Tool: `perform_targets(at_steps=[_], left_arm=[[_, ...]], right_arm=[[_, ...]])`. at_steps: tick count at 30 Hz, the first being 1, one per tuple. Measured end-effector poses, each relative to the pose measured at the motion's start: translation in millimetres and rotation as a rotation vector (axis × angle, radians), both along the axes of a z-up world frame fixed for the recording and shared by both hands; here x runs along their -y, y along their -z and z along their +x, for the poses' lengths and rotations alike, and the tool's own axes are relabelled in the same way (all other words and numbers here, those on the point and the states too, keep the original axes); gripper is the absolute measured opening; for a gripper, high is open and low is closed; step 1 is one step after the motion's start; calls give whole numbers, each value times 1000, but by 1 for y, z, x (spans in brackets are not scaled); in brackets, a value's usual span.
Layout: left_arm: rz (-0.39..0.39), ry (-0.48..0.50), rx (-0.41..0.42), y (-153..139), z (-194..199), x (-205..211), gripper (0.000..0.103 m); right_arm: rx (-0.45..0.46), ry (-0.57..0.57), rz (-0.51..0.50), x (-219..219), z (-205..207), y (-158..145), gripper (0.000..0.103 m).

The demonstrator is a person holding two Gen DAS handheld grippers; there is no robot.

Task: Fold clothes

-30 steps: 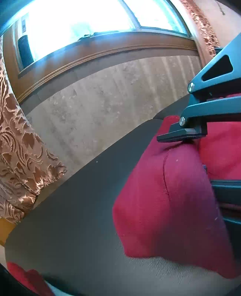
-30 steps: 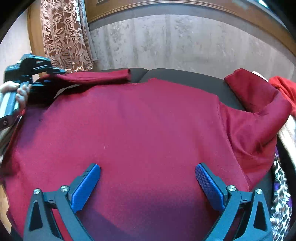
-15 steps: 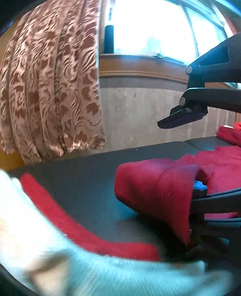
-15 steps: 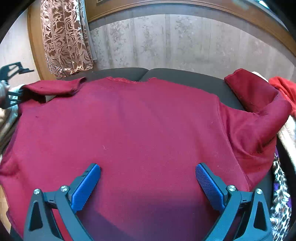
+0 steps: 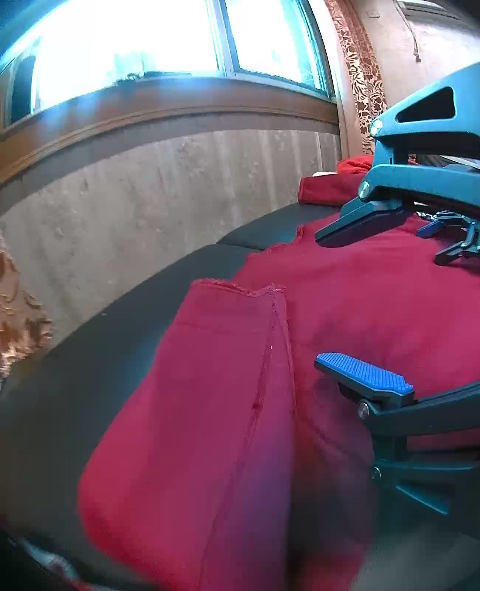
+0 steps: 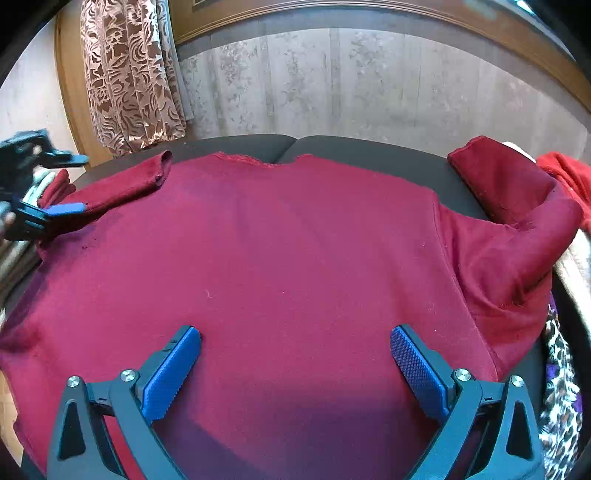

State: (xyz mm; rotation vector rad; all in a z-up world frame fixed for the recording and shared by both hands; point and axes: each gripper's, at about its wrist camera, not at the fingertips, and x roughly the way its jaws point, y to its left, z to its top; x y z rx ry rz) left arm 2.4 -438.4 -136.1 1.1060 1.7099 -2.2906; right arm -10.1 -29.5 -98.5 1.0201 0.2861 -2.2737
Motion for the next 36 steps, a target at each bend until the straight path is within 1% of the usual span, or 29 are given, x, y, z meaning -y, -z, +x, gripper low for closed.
perform_targets(at_steps=[3,5,6,7,8,9,10,11,16,17,19,21,22,23,24,25,26,28,31,32,34,36], left_arm=[[-7,-61,20,13,-13,6,60],[-16,-102,37,20,-24,18,60],[-25,-120,43,22,-30,23,59],[-58,-125,42,18,-35,27,58],[-104,-131,47,12,-40,31,52],[-193,-145,71,2,-43,35,45],[-207,-176,68,-5,-36,41,25],[-222,-207,66,-13,-29,48,12],[-295,-361,55,-51,6,82,11],[-310,-392,52,-59,13,89,20],[-339,-454,48,-75,27,102,31],[-364,-501,43,-88,39,113,37],[-364,-445,42,-86,34,105,41],[-383,-367,53,-83,26,92,43],[-407,-286,68,-80,18,78,44],[-457,-196,97,-74,5,62,47],[-519,-113,137,-69,-8,47,47],[-717,74,256,-55,-33,10,47],[-984,198,384,-41,-54,-22,47],[-1033,237,419,-37,-61,-28,47],[-1075,313,449,-27,-73,-35,47],[-1122,339,511,-14,-82,-35,47]], right_arm=[[2,-1,-6,-1,0,0,103],[3,-2,-10,-1,-1,0,103],[4,-2,-13,-1,0,0,103],[4,-1,-16,-1,0,0,103],[4,1,-18,-1,1,0,103],[4,1,-19,-1,2,0,103],[4,2,-19,-1,3,1,103],[4,3,-20,-1,3,1,103],[4,3,-22,-2,4,1,103],[4,3,-22,-2,4,1,103],[4,2,-21,-2,3,1,103],[3,3,-21,-2,4,1,103],[3,3,-20,-2,4,1,103],[3,3,-19,-1,4,1,103],[3,3,-18,-1,4,0,103],[3,3,-17,-1,4,0,103],[3,3,-16,-1,4,0,103],[3,3,-13,-1,5,0,103],[4,2,-13,-1,4,0,103],[4,1,-14,-1,3,0,103],[4,0,-16,-1,2,0,103],[5,0,-19,-2,2,0,103]])
